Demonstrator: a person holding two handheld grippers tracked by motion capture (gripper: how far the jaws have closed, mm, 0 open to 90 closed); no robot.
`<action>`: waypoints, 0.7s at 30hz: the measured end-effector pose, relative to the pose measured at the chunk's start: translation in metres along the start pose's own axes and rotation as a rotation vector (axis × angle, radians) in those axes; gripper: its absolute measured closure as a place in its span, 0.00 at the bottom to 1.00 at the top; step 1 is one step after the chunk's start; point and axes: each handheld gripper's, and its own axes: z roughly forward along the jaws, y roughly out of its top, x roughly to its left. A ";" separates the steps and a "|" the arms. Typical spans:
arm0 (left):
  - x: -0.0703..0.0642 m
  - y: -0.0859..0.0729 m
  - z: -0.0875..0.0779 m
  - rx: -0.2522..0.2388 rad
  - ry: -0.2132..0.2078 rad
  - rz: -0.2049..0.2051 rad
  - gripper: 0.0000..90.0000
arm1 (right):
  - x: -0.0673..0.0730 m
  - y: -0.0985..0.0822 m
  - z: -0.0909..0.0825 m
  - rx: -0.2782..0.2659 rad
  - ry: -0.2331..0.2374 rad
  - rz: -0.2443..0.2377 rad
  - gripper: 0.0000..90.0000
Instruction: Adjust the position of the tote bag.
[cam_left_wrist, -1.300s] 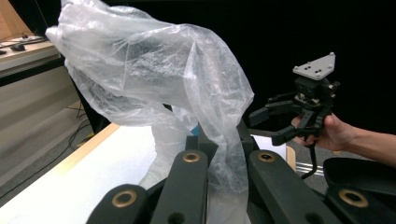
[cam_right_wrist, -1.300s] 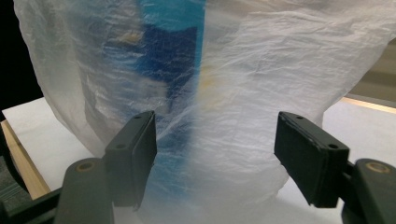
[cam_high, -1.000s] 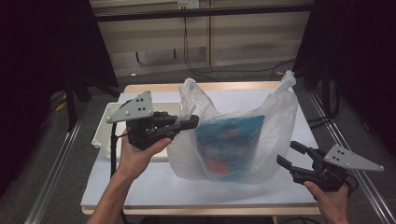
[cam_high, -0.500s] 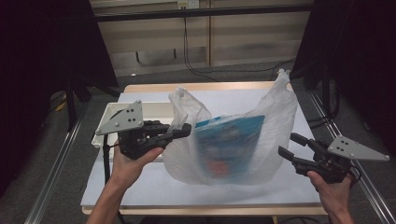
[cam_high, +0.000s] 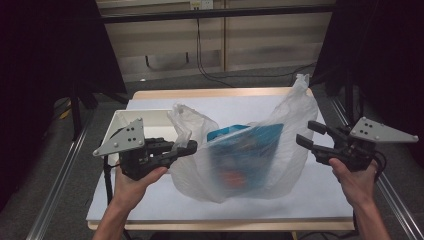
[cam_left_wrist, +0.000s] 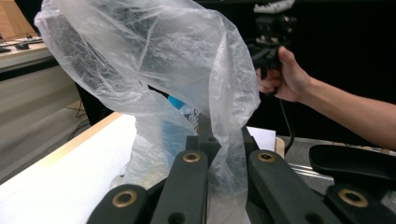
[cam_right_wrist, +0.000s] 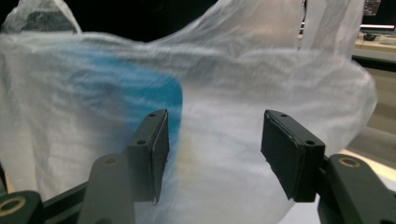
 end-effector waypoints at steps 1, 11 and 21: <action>0.000 -0.001 -0.001 0.002 -0.002 -0.007 0.98 | -0.001 0.003 0.002 -0.003 0.004 -0.008 0.47; 0.000 -0.007 -0.004 0.006 0.008 -0.007 0.98 | -0.016 0.032 0.015 -0.016 -0.013 -0.022 0.43; 0.005 -0.007 -0.007 0.003 0.015 -0.014 0.98 | -0.033 0.056 0.040 -0.027 0.037 -0.010 0.39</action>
